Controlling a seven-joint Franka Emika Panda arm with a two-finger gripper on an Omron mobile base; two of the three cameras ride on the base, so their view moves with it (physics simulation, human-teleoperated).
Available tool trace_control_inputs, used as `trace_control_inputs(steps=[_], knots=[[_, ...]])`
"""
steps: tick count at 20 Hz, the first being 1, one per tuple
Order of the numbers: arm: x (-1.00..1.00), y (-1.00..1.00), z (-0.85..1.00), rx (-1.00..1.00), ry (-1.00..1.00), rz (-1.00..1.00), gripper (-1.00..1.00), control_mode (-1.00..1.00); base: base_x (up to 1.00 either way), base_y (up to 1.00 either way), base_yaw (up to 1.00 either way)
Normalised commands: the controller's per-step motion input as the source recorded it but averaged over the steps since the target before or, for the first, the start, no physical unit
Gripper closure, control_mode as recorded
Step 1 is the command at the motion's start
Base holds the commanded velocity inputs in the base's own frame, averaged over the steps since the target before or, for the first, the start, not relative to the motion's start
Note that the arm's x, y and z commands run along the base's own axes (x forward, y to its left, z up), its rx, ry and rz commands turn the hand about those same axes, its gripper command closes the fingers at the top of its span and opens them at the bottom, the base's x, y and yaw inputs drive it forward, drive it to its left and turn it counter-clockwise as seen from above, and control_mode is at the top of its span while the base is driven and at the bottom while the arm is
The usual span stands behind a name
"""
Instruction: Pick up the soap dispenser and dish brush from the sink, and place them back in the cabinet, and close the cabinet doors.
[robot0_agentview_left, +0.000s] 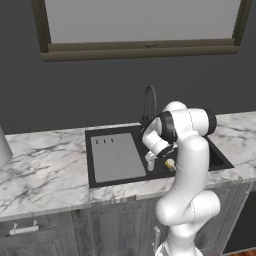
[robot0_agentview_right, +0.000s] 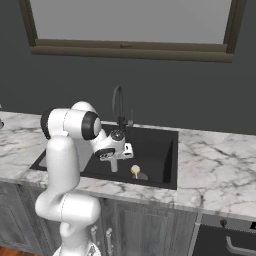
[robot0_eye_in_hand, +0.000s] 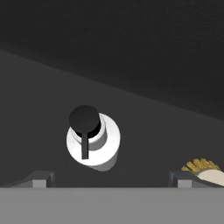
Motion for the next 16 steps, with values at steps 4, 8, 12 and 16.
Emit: trace_control_inputs(steps=[4, 8, 12, 16], knots=[[0.18, 0.00, -0.15, 0.00, 0.05, 0.00, -1.00, -1.00, 0.00, 0.00, 0.00], [0.21, 0.00, -0.13, 0.00, 0.03, 0.00, -1.00, -1.00, 0.00, 0.00, 0.00], [0.21, 0.00, -0.09, 0.01, 0.04, 0.00, -1.00, -1.00, 0.00, 0.00, 0.00], [0.20, 0.00, -0.09, 0.00, 0.00, 0.00, -1.00, -1.00, 0.00, 0.00, 0.00]])
